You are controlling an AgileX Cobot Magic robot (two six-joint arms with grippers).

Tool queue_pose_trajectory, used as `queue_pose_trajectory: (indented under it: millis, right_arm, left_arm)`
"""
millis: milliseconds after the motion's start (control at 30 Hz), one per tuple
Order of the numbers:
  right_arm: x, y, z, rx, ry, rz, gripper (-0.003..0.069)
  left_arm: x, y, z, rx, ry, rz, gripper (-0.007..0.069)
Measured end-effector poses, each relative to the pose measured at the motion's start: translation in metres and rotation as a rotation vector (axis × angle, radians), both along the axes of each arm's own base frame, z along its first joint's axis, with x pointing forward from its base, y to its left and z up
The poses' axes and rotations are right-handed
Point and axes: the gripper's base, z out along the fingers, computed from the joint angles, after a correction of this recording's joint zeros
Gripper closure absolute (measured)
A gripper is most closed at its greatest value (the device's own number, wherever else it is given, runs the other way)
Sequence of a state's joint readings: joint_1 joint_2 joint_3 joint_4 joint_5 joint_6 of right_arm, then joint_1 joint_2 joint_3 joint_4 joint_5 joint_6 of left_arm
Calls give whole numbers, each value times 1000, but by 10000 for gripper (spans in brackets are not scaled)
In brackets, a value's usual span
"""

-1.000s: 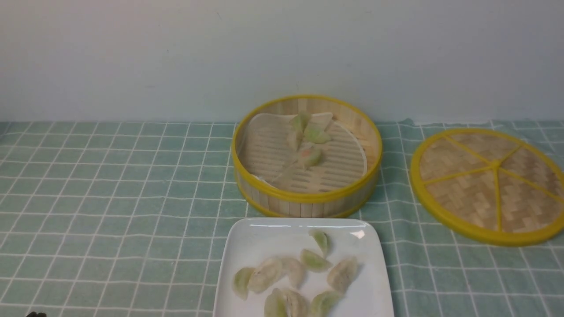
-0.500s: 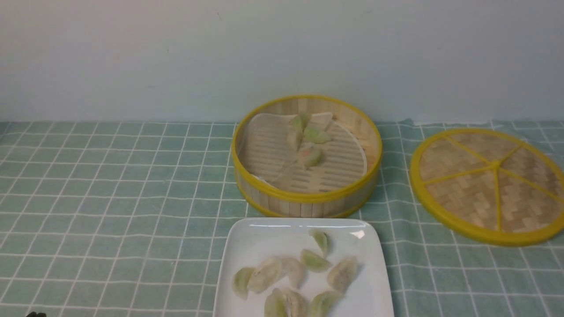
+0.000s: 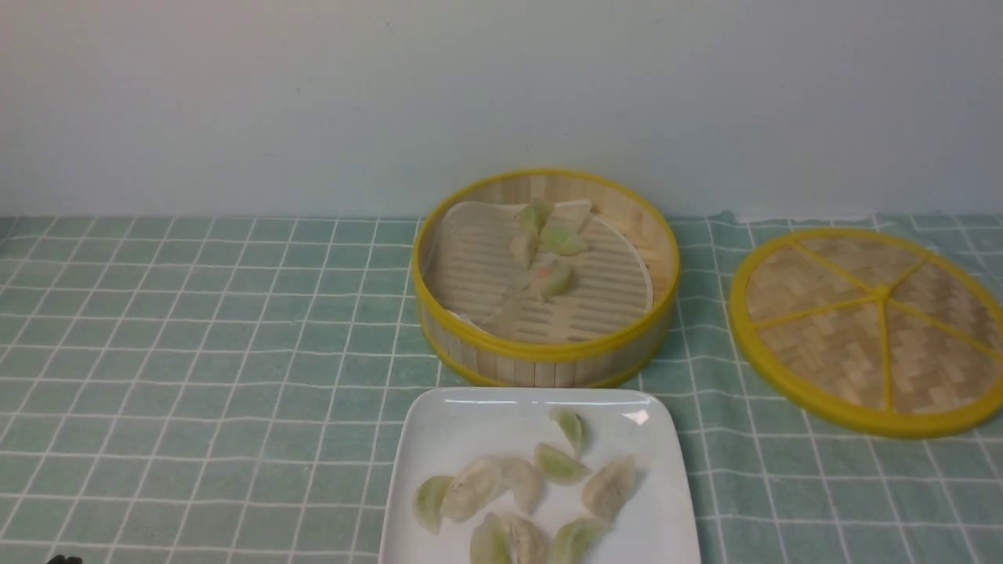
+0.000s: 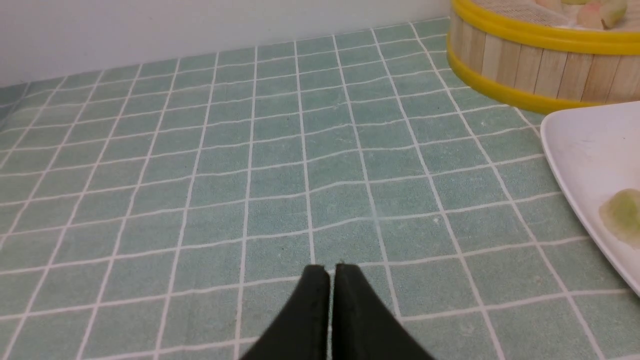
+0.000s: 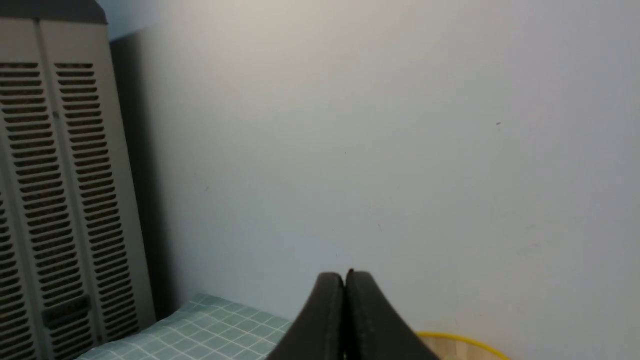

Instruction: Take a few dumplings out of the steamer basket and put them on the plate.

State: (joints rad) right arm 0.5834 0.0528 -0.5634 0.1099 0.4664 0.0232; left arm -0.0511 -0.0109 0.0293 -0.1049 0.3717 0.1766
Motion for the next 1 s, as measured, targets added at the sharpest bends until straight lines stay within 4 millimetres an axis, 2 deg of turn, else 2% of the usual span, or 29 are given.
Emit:
queue_pose_trajectory:
  millis: [100,233,367,400,433,500,533,667,1000]
  right_arm:
    - [5,2,-16,-17,9,-86,672]
    - [22,4,-53,-84,96,-319,672]
    - [41,0,-110,-174,243,-524,672]
    - [44,-2,-125,-191,287,-558,672]
    - [45,-2,-128,-195,296,-557,672]
    - [51,-5,-170,-246,420,-617,672]
    - [51,-6,-177,-263,444,-628,672]
    - [53,-7,-175,-259,382,-642,672]
    - [53,-7,-175,-260,374,-644,672]
  left_arm:
    - [0,0,0,1,0,0,631]
    - [0,0,0,0,0,0,631]
    - [0,0,0,-1,1,1,631]
    - [0,0,0,-1,0,1,631]
    - [0,0,0,-1,0,1,631]
    - [0,0,0,0,0,1,631]
    - [0,0,0,-1,2,1,631]
    - [0,0,0,-1,3,1,631]
    - [0,0,0,1,4,1,631]
